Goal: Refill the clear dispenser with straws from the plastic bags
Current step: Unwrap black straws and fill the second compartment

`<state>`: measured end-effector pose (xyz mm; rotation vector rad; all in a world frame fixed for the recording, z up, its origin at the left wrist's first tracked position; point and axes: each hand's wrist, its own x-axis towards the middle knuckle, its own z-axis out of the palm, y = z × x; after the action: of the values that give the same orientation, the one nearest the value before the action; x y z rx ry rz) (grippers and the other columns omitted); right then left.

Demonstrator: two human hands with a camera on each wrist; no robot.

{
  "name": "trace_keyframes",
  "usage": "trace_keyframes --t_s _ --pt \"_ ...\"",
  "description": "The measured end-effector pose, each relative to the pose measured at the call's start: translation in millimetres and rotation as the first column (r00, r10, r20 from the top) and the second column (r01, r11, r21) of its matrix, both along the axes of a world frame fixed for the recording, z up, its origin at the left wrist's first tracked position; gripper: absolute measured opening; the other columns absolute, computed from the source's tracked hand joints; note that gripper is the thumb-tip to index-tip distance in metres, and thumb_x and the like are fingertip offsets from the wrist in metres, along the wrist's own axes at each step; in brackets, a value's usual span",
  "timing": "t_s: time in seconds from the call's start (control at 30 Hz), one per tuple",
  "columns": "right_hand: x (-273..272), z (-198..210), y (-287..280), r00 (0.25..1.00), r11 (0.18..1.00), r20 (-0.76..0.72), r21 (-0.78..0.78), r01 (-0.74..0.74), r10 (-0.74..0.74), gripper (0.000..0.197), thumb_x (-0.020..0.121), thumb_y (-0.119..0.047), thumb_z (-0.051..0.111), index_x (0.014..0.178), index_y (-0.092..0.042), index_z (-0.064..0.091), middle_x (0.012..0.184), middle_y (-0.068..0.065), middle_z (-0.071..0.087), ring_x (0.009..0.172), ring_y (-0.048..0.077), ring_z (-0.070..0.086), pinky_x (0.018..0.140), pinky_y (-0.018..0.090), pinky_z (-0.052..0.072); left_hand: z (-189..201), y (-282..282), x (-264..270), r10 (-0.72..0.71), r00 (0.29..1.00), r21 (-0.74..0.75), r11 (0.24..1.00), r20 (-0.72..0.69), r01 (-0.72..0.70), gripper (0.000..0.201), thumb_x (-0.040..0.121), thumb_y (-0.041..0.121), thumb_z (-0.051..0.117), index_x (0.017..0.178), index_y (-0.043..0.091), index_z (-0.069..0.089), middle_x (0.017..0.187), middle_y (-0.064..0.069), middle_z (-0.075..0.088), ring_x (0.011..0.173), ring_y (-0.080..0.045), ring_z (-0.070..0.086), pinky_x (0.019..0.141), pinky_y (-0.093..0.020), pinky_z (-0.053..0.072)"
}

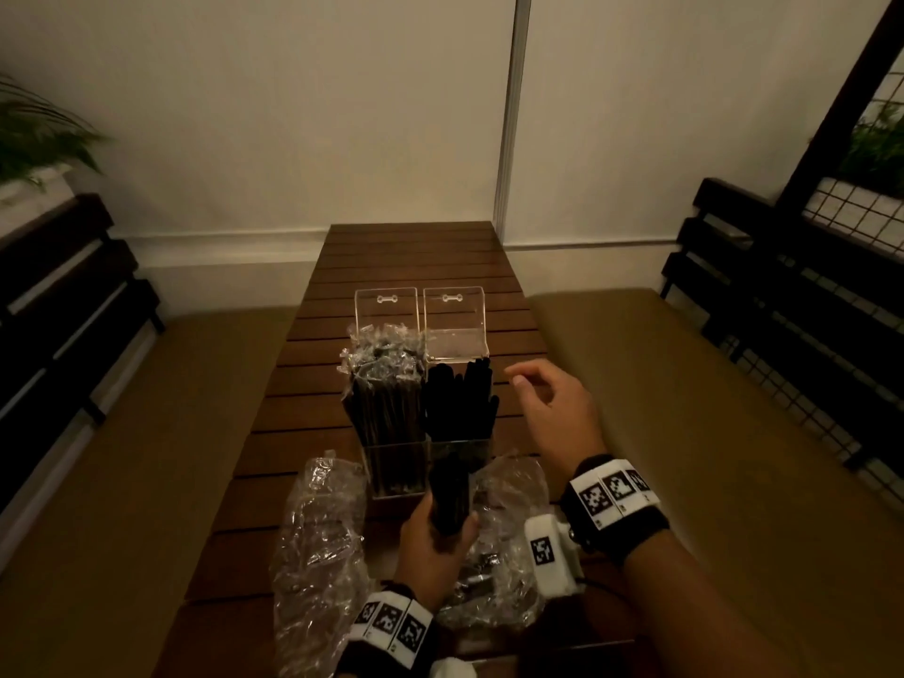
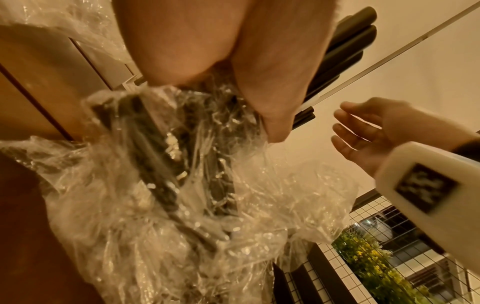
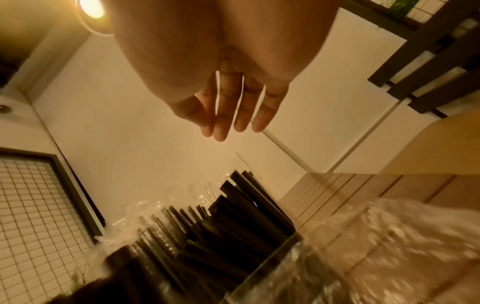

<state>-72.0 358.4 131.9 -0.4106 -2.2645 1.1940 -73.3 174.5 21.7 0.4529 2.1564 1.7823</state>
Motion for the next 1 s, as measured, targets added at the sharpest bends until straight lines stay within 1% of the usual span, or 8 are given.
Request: trace_keyframes --t_s 0.17,0.33,0.4,0.5,0.6,0.77,0.9,1.0 --pt "47 -24 -23 0.956 0.961 0.164 -0.168 -0.217 0.245 0.032 0.089 -0.015 0.063 0.114 -0.034 0.064 0.109 -0.019 0.067 0.102 -0.008 0.06 0.091 0.022 0.053 -3 1 -1 0.0 1.0 -0.029 1.0 -0.017 0.0 0.022 0.087 0.017 0.072 0.106 0.019 0.061 0.092 0.008 0.07 0.082 0.004 0.067 0.064 -0.006 0.048" --pt "58 -46 -50 0.805 0.888 0.376 -0.234 -0.397 0.459 0.094 0.074 -0.043 0.081 0.15 -0.037 0.027 0.138 -0.024 0.041 0.126 -0.005 0.04 0.099 0.017 0.036 4 2 1 -0.091 0.991 -0.147 0.986 -0.1 0.076 0.026 0.094 0.013 0.059 0.107 0.035 0.055 0.091 0.018 0.062 0.078 0.022 0.058 0.064 -0.001 0.045" --pt "54 -55 -58 0.831 0.893 0.34 -0.258 -0.369 0.441 0.087 0.07 -0.041 0.085 0.143 -0.035 0.037 0.133 -0.017 0.052 0.121 0.001 0.05 0.094 0.018 0.043 7 6 2 -0.119 0.986 -0.233 0.968 -0.12 0.088 0.025 0.095 0.016 0.056 0.109 0.036 0.056 0.09 0.02 0.06 0.077 0.022 0.057 0.062 -0.001 0.044" --pt "50 -60 -65 0.881 0.917 0.291 -0.262 -0.3 0.372 0.045 0.078 -0.025 0.081 0.116 -0.024 0.057 0.102 -0.015 0.063 0.093 -0.01 0.059 0.077 0.006 0.046 7 6 4 -0.105 0.992 -0.251 0.964 -0.075 0.083 0.037 0.091 0.025 0.059 0.125 0.035 0.049 0.099 0.012 0.067 0.08 0.008 0.063 0.06 -0.008 0.05" --pt "50 -63 -64 0.914 0.909 0.213 -0.316 -0.271 0.346 0.023 0.084 -0.012 0.073 0.103 -0.02 0.062 0.089 -0.011 0.066 0.075 -0.014 0.062 0.064 0.003 0.045 6 -5 8 -0.07 0.998 -0.18 0.981 0.003 0.07 0.063 0.079 0.025 0.073 0.129 0.036 0.037 0.11 0.01 0.066 0.094 -0.003 0.067 0.08 -0.028 0.059" --pt "51 -73 -57 0.94 0.915 0.196 -0.351 -0.199 0.28 0.025 0.085 -0.014 0.073 0.088 -0.034 0.058 0.084 -0.012 0.066 0.076 -0.012 0.063 0.064 0.005 0.048 2 -38 26 0.011 1.0 -0.174 0.985 -0.006 -0.012 0.08 0.078 0.051 0.072 0.142 0.032 0.029 0.133 0.014 0.047 0.12 -0.006 0.049 0.101 -0.032 0.042" --pt "48 -78 -55 0.947 0.899 0.169 -0.397 -0.187 0.272 0.024 0.084 -0.013 0.073 0.096 -0.03 0.062 0.092 -0.01 0.068 0.086 -0.002 0.065 0.073 0.01 0.051 -13 -54 43 0.149 0.989 -0.318 0.938 0.005 -0.139 0.057 0.086 0.044 0.066 0.134 0.028 0.038 0.128 0.007 0.053 0.112 -0.013 0.056 0.096 -0.036 0.049" --pt "45 -82 -55 0.943 0.878 0.159 -0.435 -0.199 0.293 0.031 0.081 -0.009 0.073 0.106 -0.025 0.066 0.097 -0.007 0.07 0.096 0.007 0.067 0.088 0.025 0.055 -20 -57 49 0.063 0.992 -0.367 0.93 0.113 -0.017 0.053 0.074 0.03 0.072 0.116 0.032 0.04 0.114 0.007 0.06 0.103 -0.012 0.062 0.093 -0.04 0.053"
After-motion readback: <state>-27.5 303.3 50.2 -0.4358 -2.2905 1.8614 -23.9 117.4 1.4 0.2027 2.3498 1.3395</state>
